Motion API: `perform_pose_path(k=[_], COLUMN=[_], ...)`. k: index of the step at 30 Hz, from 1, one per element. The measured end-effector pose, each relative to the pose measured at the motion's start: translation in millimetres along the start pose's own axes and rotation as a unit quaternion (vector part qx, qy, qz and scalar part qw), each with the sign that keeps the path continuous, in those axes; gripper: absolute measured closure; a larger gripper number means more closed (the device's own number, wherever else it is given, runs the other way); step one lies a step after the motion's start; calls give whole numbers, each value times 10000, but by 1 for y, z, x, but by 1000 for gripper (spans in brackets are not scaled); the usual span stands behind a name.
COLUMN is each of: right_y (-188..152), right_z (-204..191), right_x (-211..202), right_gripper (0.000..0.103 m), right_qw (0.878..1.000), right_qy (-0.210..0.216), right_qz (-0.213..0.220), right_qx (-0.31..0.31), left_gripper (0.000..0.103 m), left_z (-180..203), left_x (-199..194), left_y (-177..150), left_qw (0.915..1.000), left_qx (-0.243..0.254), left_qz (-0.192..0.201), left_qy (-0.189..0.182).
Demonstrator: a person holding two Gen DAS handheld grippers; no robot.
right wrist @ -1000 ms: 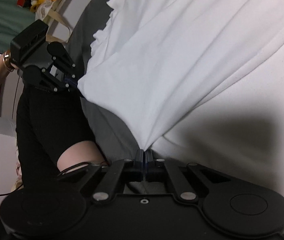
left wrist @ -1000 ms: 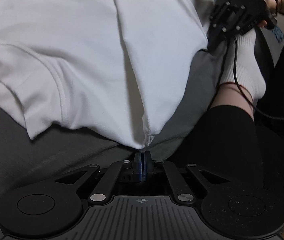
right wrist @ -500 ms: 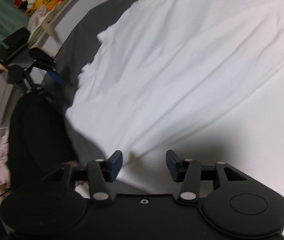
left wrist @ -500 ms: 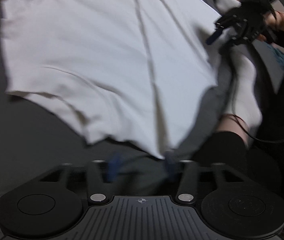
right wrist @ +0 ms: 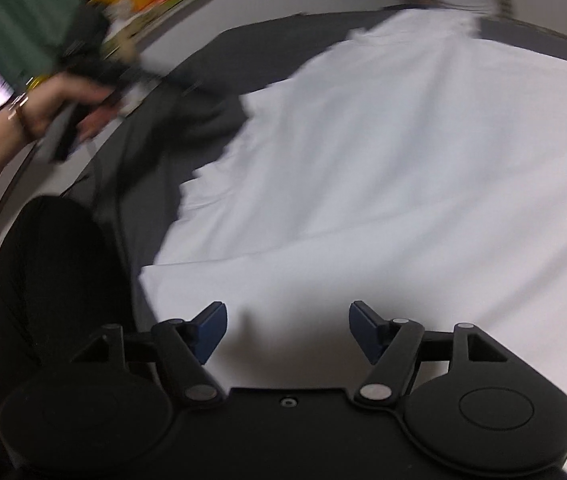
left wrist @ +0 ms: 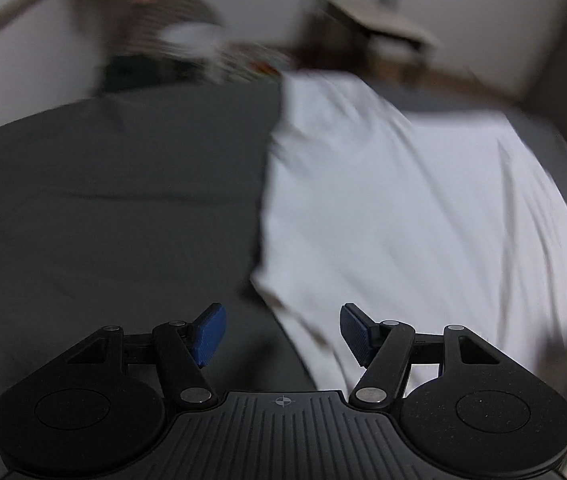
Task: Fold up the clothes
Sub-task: 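Release the shirt with the left gripper while the right gripper reaches the hem corner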
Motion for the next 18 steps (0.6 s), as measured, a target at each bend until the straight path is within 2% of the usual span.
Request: perform_pose_path(k=[2,5,7,9,11,14,16,18], right_y=[13,44,71,101,129,171,200,232], right_z=[-8,-11,-10,-10,-14,-20,-14,-1], right_x=[9,7,-8,-28,-45,-56,-47,-32], right_gripper=[35,33,29,10,0,0,0,0], right_qw=[9999,9998,9977,9892,9768,9566,9482,9428], right_qy=[102,87,-66,-392,-580,-1050,-1511,-1937], right_qz=[-37,179,621,1329,2007,2715,2795,2707], right_qx=[-59,87,271,483,461,144,35,184], left_gripper=[39,39,39,39,39,39,39,39], left_z=[-1,5,5,3,1,-6,-12,-19], left_x=[11,32,42,51,56,54,59,61], left_y=[5,10,13,16,16,15,17,17], left_qw=[9978,9918,9908,9902,9909,9889,9881,9872], left_qx=[-395,-457,-373,-267,-236,-551,-834,-1025], left_qz=[304,721,900,1056,1013,1080,1101,1094], left_qy=[434,947,936,879,856,863,680,538])
Point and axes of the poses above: each gripper's, at about its wrist camera, not at the fingertips, and x roughly the way its jaws point, z to its right, y to its top, the point moved 5 cm from there along x, roughly the way its jaws point, and after that the axes turned 7 degrees about y, right-handed, at the moved point
